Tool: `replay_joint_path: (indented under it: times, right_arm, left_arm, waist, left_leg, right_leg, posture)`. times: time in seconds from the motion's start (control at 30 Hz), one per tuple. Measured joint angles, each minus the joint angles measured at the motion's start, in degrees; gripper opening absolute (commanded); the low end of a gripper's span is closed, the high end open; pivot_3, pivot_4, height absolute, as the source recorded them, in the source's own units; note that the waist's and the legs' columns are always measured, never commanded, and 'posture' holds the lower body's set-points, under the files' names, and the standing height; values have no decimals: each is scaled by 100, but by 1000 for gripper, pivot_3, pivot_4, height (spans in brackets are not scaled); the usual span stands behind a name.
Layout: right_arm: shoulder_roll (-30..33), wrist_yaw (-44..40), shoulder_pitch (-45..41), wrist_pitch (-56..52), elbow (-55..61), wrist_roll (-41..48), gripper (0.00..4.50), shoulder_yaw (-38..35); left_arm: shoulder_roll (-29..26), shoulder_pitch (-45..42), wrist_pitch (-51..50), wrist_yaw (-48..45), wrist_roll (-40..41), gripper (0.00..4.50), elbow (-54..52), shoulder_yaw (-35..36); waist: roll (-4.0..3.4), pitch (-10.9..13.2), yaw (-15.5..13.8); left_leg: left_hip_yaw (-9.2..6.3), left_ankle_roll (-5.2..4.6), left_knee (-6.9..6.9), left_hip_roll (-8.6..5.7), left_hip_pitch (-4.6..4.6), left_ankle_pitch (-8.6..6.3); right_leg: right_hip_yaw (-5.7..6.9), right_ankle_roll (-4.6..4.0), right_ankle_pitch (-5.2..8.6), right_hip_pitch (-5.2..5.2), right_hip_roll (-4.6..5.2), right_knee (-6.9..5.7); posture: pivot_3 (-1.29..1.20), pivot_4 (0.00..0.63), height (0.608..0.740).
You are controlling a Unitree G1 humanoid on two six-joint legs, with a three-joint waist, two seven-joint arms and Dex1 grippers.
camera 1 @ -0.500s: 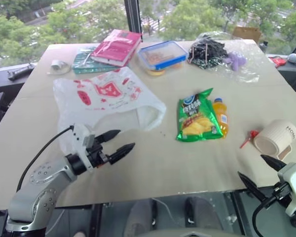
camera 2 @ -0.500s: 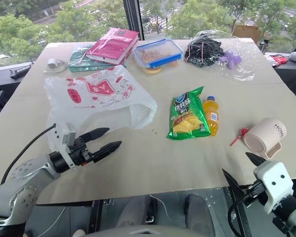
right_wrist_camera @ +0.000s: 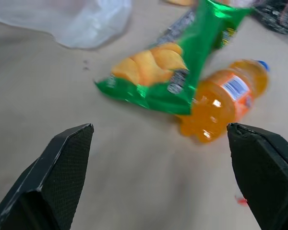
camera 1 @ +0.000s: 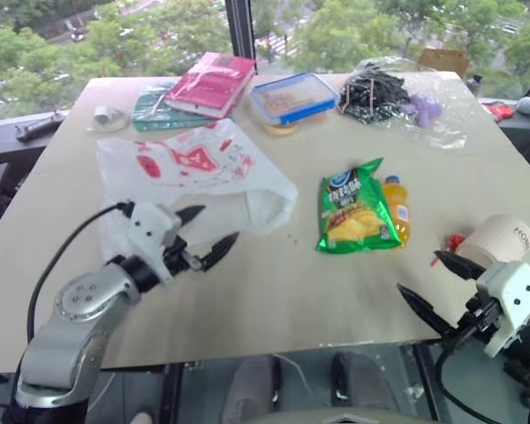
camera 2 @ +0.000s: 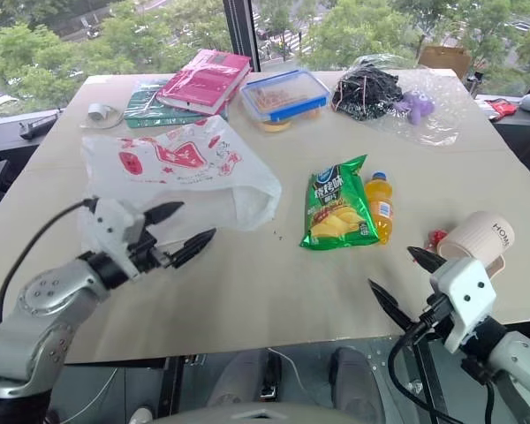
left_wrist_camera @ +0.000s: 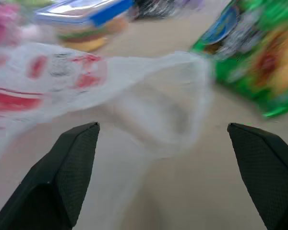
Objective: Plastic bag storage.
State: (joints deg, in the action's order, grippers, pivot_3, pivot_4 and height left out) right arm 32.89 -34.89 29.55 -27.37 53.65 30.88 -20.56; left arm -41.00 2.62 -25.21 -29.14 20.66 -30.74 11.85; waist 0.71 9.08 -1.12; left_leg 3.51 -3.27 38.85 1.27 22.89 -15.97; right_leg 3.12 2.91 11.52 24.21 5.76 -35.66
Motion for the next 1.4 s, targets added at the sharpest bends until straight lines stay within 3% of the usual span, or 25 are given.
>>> replay_joint_path:
  times: [0.2,0.4,0.53,0.63,0.83,0.97,1.2,1.3,1.4]
  right_arm:
    - [337,-52,-713,-62,56,126,4500,369]
    - [421,125,-1090,-262,61,190,4500,505]
    - [420,161,-918,-254,65,126,4500,595]
    - [403,153,-803,-183,51,49,4500,663]
    - [373,38,-646,57,-68,-74,4500,680]
    - [344,-14,-631,171,-196,-119,4500,680]
    - [284,-12,-615,274,-245,-144,4500,695]
    - [268,30,-605,278,-242,-179,4500,741]
    - [235,67,-621,295,-238,-242,4500,805]
  left_arm:
    - [-478,-505,194,257,-1457,4460,56,-626]
    - [-631,-387,586,35,-2062,4460,15,-1091]
    - [-693,36,1224,-346,-2145,4460,48,-1185]
    - [-654,-103,1410,-435,-2158,4460,137,-1166]
    - [-798,-919,936,-346,-2834,4460,322,-1184]
    - [-1154,-1095,242,-541,-3351,4460,521,-1263]
    - [-1198,-1338,-23,-741,-3709,4460,1092,-1602]
    - [-1084,-1769,142,-730,-3871,3729,1652,-1894]
    - [-960,-2141,361,-726,-3953,2377,2111,-2107]
  waist:
    - [10,7,27]
    - [16,11,23]
    - [16,14,24]
    - [17,15,-3]
    - [19,16,25]
    - [20,19,35]
    - [22,22,11]
    - [23,22,6]
    - [25,22,14]
  left_leg:
    - [3,0,0,2,0,0]
    - [2,0,-1,3,2,0]
    - [3,0,-1,5,2,-1]
    - [0,0,2,5,2,0]
    - [3,-1,23,4,1,0]
    - [4,0,22,10,1,0]
    - [2,0,23,16,2,0]
    - [1,0,28,16,3,0]
    - [2,-1,31,12,4,0]
  right_leg:
    - [-2,8,4,2,-2,0]
    - [-1,0,0,2,-4,0]
    - [-1,-1,0,4,-1,0]
    - [2,18,10,2,0,0]
    - [-1,24,11,-1,-5,-15]
    - [-3,22,12,1,-23,-16]
    - [-3,23,12,1,-22,-16]
    - [-3,22,11,-1,-21,-19]
    - [-5,21,10,-1,-22,-19]
  posture:
    - [0,150,740]
    - [0,150,740]
    - [0,150,740]
    - [0,150,740]
    - [0,150,740]
    - [0,150,740]
    - [0,150,740]
    - [0,150,740]
    - [0,150,740]
